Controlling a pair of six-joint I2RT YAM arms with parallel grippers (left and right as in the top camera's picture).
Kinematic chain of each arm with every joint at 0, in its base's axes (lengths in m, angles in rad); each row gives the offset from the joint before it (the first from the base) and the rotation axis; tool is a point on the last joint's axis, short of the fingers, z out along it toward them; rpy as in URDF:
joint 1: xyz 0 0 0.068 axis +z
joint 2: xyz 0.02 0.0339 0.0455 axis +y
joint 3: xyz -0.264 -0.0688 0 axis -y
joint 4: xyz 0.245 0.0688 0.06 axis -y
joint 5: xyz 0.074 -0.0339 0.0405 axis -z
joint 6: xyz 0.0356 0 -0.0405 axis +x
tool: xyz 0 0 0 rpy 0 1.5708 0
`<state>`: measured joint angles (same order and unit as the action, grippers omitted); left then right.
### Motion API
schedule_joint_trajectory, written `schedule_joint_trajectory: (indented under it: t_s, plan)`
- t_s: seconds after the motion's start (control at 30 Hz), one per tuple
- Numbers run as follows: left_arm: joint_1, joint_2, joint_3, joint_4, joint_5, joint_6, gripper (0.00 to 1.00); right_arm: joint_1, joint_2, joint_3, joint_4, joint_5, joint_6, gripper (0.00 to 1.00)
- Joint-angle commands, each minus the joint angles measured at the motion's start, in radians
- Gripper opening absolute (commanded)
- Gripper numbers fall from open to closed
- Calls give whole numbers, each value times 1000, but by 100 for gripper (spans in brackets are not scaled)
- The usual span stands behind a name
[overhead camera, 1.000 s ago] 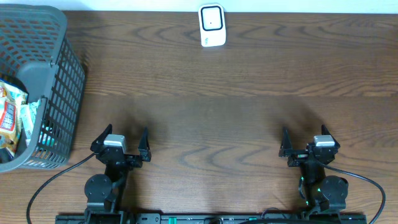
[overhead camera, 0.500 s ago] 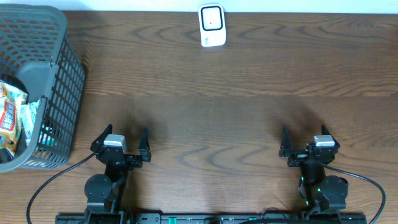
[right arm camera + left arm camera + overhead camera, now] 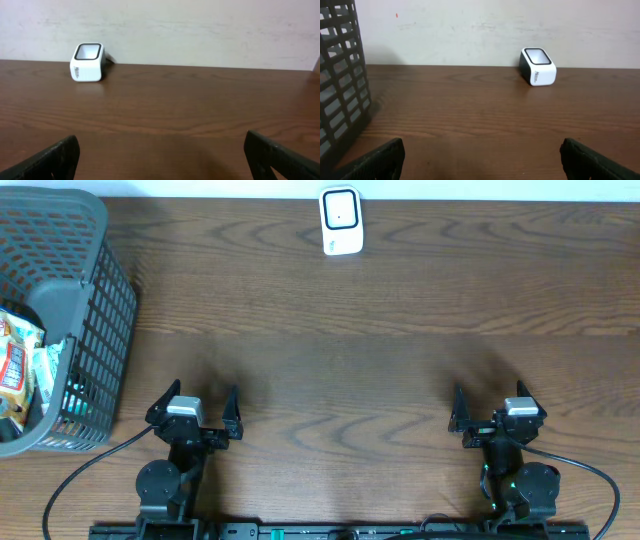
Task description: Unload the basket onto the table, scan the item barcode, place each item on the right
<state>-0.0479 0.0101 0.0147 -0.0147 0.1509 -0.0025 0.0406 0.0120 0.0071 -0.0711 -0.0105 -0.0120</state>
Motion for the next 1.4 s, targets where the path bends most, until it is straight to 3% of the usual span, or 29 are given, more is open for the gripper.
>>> schedule_joint_trajectory:
  t_s: [0.0,0.97,1.17,1.27,1.37]
  plan:
    - [-3,-6,-11,-44,20,6,98,6,-5,-2,-5,4,7,99]
    - [-3,-6,-11,-32,21,6,98,6,-5,-2,-5,4,7,99]
    - [-3,-6,-11,121,20,6,97,6,-5,-2,-5,4,7,99]
    - [-3,-6,-11,291,21,5,98,6,-5,-2,-5,4,7,99]
    - [-3,-6,-11,555,20,6,98,6,-5,-2,-5,4,7,99]
